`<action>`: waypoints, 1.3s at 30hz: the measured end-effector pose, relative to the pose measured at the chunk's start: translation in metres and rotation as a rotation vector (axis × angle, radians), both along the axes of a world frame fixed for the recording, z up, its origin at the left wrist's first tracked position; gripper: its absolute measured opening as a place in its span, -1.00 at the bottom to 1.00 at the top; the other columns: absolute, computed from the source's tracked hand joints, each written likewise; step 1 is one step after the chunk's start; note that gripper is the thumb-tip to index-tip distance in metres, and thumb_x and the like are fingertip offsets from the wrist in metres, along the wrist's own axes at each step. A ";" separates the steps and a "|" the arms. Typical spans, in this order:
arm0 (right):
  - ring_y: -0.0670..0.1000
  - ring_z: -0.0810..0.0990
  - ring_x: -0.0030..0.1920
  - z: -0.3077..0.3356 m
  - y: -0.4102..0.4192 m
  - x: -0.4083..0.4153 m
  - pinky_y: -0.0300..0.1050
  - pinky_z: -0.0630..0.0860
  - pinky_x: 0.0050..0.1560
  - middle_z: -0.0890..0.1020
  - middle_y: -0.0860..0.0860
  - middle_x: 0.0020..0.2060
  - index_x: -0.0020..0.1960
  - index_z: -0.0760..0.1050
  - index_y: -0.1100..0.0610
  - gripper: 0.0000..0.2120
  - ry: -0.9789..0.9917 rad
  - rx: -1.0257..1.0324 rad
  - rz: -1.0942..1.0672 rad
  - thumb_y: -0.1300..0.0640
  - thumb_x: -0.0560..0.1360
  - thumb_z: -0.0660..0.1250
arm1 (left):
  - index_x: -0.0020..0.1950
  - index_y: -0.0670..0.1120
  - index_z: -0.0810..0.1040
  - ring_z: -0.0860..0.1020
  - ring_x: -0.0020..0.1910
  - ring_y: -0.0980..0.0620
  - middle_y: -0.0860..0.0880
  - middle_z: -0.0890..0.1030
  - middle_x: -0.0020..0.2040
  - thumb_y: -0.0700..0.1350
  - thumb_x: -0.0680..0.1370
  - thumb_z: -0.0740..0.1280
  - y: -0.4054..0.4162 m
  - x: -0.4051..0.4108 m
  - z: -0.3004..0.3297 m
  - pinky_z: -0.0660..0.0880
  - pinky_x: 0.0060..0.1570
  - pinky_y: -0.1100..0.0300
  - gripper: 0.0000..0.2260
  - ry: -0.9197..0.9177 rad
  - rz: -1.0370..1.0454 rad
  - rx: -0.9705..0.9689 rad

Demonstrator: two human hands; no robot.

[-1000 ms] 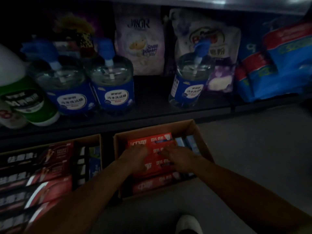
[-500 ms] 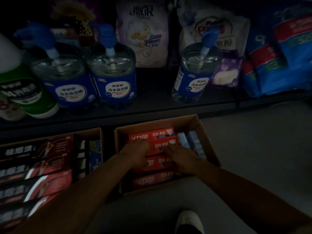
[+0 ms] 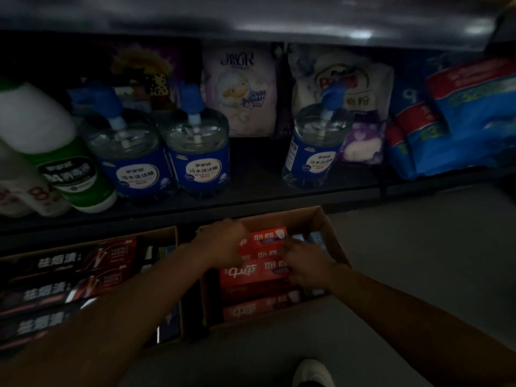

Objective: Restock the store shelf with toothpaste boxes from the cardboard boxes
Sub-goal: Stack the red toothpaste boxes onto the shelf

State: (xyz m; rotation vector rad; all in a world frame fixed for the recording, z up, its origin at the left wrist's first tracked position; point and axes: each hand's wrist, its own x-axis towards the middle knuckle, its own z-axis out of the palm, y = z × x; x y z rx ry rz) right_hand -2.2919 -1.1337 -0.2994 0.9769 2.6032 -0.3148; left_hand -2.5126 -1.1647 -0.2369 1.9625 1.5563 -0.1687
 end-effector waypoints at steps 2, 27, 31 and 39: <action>0.05 0.43 0.31 0.036 0.003 0.002 0.03 0.42 0.30 0.41 0.06 0.36 0.45 0.24 0.07 -0.38 0.037 0.051 -0.008 -0.09 0.48 0.34 | -0.01 -0.01 0.62 0.61 -0.15 0.13 0.07 0.63 -0.11 -0.03 0.41 0.49 0.000 -0.005 0.035 0.60 -0.12 0.14 -0.81 -0.015 -0.011 0.016; 0.12 0.55 -0.19 0.465 0.059 0.003 -0.05 0.46 -0.35 0.54 0.09 -0.15 -0.06 0.48 0.18 -0.64 0.343 1.152 0.210 0.03 0.26 0.50 | 0.32 -0.12 0.51 0.57 0.17 0.07 0.01 0.59 0.24 0.00 0.40 0.52 0.045 -0.032 0.432 0.44 0.29 0.16 -0.47 -0.128 0.133 0.413; 0.12 0.55 -0.18 0.486 0.087 -0.011 -0.07 0.47 -0.33 0.55 0.12 -0.12 -0.03 0.47 0.20 -0.61 0.397 1.230 0.227 0.01 0.29 0.51 | 0.16 -0.09 0.63 0.64 0.05 0.04 0.02 0.69 0.04 -0.06 0.41 0.52 0.067 -0.037 0.460 0.50 0.24 0.03 -0.65 -0.184 0.166 0.431; 0.11 0.56 -0.13 0.489 0.165 -0.042 -0.04 0.51 -0.22 0.56 0.13 -0.08 0.03 0.45 0.19 -0.57 0.439 1.288 0.229 -0.01 0.31 0.51 | 0.12 -0.11 0.57 0.62 0.01 0.01 -0.05 0.64 0.03 -0.15 0.41 0.51 0.128 -0.055 0.464 0.61 0.03 0.02 -0.69 -0.232 0.310 0.430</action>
